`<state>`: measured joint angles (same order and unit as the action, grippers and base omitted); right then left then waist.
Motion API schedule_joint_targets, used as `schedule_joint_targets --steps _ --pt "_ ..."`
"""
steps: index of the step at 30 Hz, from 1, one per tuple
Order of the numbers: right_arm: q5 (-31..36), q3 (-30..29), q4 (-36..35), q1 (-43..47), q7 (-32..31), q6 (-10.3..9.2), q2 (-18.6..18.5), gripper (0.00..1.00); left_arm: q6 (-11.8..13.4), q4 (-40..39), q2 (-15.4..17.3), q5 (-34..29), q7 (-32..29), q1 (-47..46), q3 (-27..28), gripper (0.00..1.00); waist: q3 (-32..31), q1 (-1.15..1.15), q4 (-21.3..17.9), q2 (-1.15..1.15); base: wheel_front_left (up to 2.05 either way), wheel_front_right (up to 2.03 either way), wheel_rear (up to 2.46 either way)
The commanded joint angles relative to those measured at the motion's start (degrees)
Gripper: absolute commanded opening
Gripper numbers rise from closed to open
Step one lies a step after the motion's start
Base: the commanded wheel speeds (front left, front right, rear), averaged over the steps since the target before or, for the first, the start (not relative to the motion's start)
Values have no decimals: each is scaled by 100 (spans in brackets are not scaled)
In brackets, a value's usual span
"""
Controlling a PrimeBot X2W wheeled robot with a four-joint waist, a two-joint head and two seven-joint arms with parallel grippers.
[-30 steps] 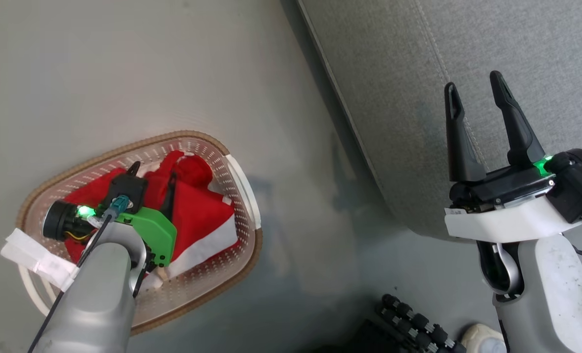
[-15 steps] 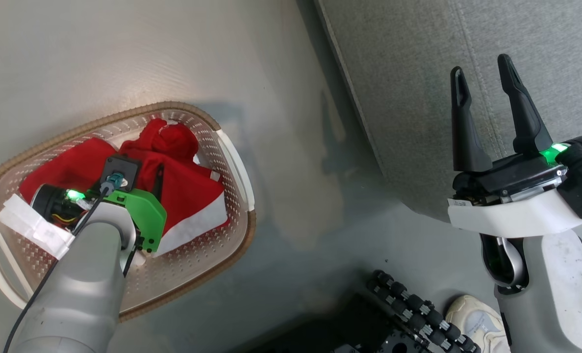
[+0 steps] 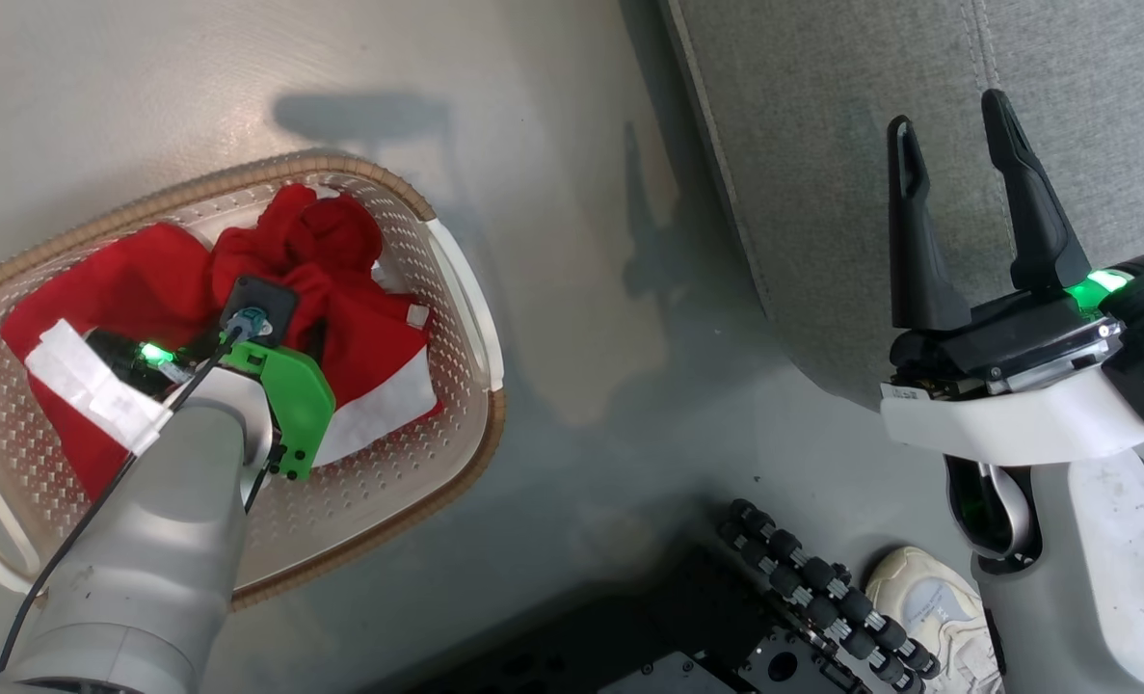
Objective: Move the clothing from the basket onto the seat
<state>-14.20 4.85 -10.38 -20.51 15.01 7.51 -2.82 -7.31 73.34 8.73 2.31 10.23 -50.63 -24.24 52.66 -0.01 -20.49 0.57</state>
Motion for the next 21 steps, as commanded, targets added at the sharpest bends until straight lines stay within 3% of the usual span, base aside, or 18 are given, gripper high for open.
schedule_joint_targets --steps 1,2,3,11,21 --pt "-26 -9 -45 -37 27 -4 -12 100 -20 18 43 -31 -99 -143 -72 74 54 1 17 -57 0 0 0" --pt "-18 -18 -60 -21 27 -4 -13 100 -20 23 37 -23 -149 -158 -116 31 67 1 27 -57 0 0 0" --pt "-14 -21 -65 -9 27 -4 -12 100 -21 29 21 -3 -191 -163 -146 0 73 1 33 -57 0 0 0" --pt "12 50 42 -22 27 -4 -13 100 -21 42 -65 245 -30 -128 -265 0 -157 1 92 -57 0 0 0" --pt "135 168 266 67 27 -4 -13 100 -21 -82 -285 614 460 309 -476 0 -1062 1 356 -57 0 0 0"
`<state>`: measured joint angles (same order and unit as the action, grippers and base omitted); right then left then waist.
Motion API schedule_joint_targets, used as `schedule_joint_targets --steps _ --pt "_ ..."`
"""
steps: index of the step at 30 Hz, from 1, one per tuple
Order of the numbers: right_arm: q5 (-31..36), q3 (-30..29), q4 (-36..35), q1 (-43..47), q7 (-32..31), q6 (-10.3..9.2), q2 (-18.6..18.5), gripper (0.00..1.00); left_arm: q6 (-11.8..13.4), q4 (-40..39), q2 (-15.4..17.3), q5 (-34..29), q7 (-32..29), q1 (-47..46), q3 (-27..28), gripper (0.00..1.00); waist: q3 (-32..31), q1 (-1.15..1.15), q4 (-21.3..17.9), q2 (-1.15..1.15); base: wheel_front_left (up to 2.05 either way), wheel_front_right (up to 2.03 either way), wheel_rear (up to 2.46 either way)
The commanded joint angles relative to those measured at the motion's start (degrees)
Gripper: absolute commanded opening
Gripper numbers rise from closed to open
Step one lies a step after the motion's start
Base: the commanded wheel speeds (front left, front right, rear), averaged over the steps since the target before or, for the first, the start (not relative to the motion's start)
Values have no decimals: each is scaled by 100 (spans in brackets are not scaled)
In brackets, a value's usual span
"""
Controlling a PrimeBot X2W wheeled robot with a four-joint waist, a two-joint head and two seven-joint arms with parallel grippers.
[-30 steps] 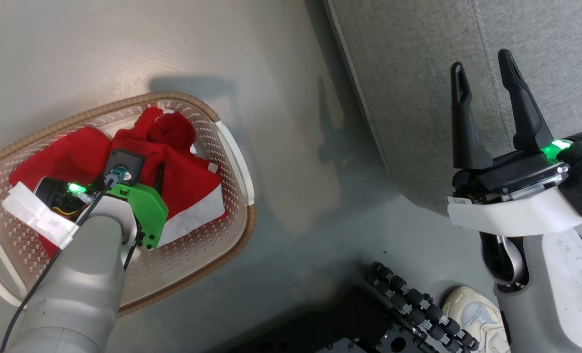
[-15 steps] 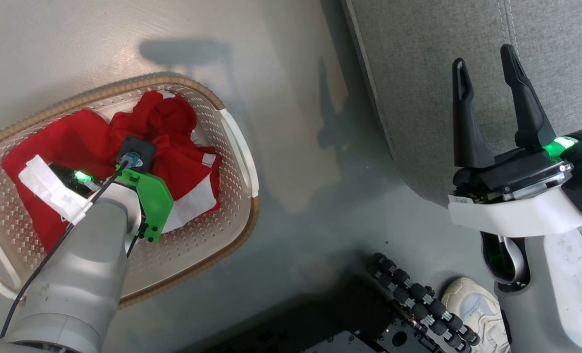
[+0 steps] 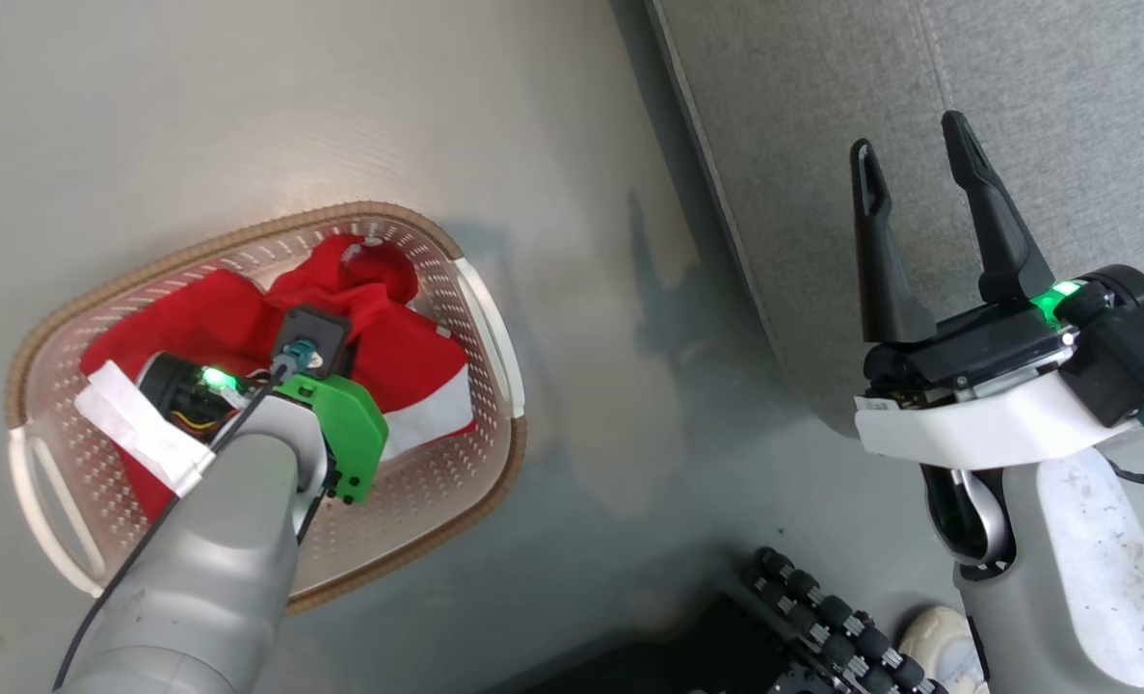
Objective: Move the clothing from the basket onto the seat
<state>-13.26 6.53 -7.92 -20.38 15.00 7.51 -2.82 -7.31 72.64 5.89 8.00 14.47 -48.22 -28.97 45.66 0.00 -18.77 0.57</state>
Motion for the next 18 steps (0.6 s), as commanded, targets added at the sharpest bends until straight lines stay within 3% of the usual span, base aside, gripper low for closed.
schedule_joint_targets --steps 1,18 --pt "66 10 60 81 28 -4 -13 100 -21 -66 -24 91 45 129 -43 0 -474 0 240 -57 0 0 0" --pt "371 111 662 431 28 -4 -19 100 -22 -2100 -115 568 75 1385 -11 0 -2023 0 1034 -57 0 0 0"
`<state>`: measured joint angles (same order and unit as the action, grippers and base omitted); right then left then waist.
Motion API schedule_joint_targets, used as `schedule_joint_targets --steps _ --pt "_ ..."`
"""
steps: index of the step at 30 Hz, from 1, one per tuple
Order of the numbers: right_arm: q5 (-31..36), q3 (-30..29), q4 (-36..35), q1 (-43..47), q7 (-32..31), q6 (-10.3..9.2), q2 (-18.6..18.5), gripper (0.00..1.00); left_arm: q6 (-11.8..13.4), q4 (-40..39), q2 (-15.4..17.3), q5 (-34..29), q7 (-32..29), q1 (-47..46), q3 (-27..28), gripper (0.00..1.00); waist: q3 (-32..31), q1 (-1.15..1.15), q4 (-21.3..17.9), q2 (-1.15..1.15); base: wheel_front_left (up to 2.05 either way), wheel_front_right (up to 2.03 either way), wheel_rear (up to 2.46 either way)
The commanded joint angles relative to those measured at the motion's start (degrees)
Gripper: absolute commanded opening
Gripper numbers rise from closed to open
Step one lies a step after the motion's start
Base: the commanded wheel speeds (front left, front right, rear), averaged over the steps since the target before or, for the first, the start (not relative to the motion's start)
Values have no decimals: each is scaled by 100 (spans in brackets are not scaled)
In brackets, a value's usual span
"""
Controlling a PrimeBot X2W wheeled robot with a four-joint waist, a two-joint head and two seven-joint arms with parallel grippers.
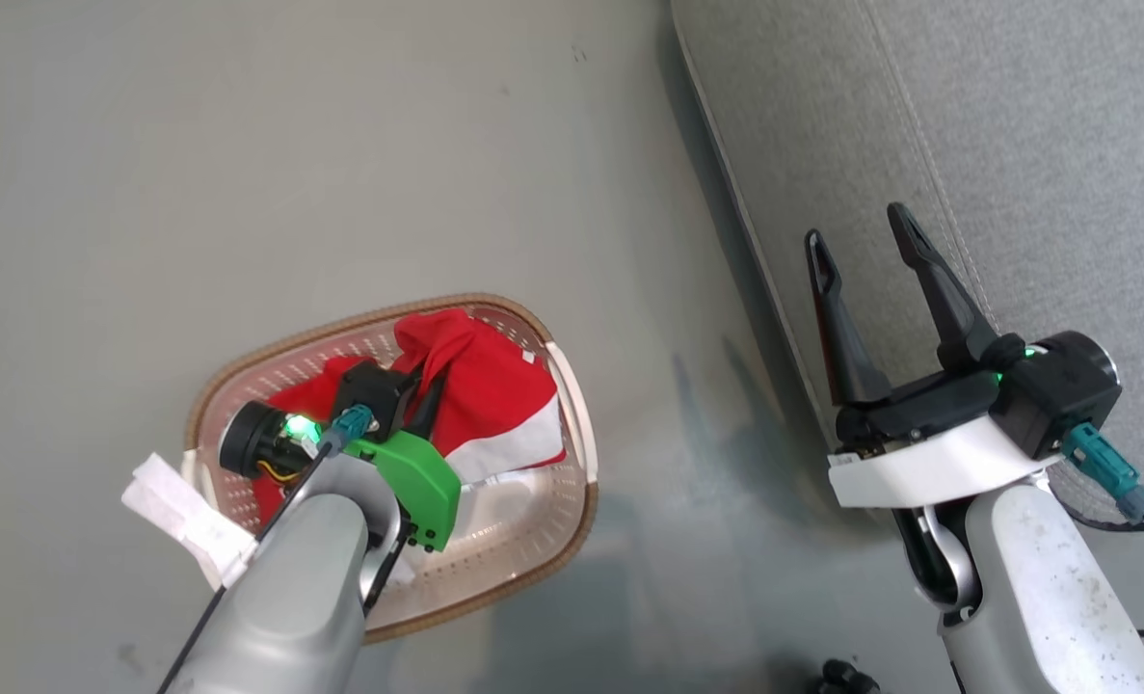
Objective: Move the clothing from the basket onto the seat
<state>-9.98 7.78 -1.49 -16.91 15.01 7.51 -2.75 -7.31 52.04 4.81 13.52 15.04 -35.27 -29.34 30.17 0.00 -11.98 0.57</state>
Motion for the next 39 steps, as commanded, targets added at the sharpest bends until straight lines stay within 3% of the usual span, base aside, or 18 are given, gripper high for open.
schedule_joint_targets --steps 1,23,39 --pt "57 -26 48 124 27 -4 -25 100 -22 -156 -9 19 19 152 47 0 -548 0 386 -57 0 0 0" --pt "81 9 514 999 26 -5 -24 100 -8 -3241 -119 -394 21 1399 1074 0 -2082 0 870 -57 0 0 0" --pt "-36 178 525 1279 27 -5 -23 100 -20 -3965 -64 -460 20 1472 813 0 -2448 0 888 -57 0 0 0"
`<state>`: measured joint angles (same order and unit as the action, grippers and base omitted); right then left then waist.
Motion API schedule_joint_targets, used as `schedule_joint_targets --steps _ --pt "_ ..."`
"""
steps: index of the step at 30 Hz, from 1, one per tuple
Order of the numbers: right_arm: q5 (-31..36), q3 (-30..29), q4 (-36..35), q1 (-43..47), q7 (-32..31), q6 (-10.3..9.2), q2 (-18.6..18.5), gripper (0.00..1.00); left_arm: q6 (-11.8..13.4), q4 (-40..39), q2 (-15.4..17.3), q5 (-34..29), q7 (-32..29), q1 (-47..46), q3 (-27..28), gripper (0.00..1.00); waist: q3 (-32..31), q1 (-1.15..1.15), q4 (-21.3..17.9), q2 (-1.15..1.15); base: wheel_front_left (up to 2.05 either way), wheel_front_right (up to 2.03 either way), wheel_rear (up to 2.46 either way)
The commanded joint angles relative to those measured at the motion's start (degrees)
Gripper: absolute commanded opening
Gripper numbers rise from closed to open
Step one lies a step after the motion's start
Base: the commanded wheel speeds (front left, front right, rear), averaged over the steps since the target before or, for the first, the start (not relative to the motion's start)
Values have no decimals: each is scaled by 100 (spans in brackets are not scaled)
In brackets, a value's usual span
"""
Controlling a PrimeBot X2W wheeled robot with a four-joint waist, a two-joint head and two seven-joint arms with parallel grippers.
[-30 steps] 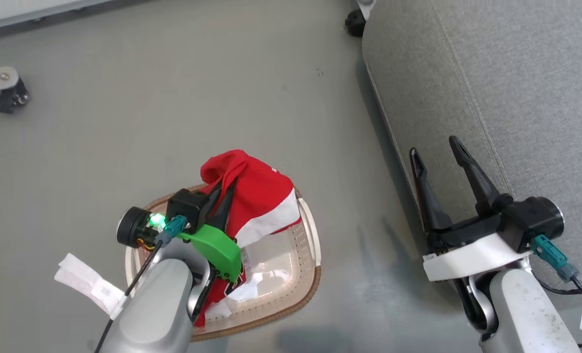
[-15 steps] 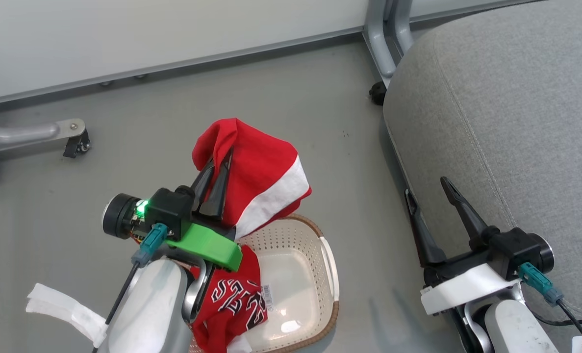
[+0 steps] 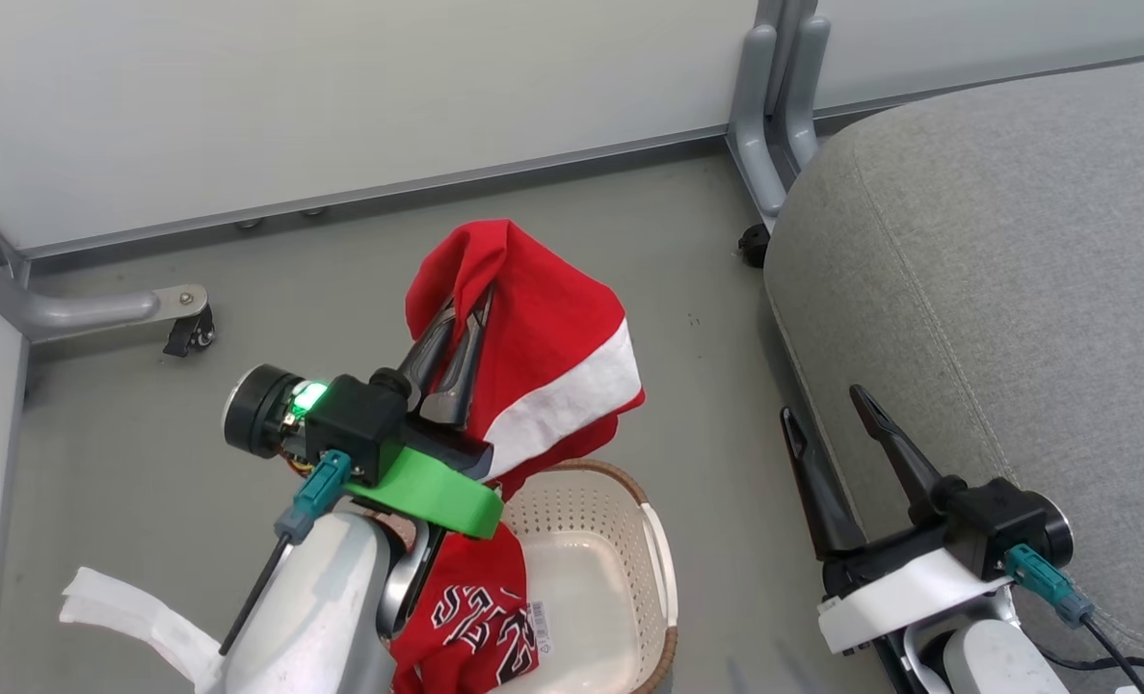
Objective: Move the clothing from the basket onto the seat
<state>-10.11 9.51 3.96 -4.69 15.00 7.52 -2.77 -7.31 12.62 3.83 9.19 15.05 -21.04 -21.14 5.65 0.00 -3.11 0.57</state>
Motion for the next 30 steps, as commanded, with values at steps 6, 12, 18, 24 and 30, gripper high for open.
schedule_joint_targets --steps 6,12,18,24,30 --pt "-16 248 -206 -137 28 -6 -20 100 -21 -50 49 -2 19 -58 -62 0 58 0 8 -57 0 0 0" --pt "-201 722 -403 -379 28 -6 -21 100 -21 -52 22 29 19 -88 -135 0 94 0 57 -57 0 0 0" --pt "-359 1102 -349 -662 27 -5 -21 100 -22 -101 -19 73 20 -144 -277 0 158 0 175 -57 0 0 0" --pt "-371 1322 -19 -952 27 -6 -22 100 -22 -170 -53 82 20 -216 -469 0 253 0 308 -57 0 0 0" --pt "-483 1321 355 -1186 27 -5 -22 100 -22 -240 -76 122 19 -282 -649 0 364 0 434 -57 0 0 0"
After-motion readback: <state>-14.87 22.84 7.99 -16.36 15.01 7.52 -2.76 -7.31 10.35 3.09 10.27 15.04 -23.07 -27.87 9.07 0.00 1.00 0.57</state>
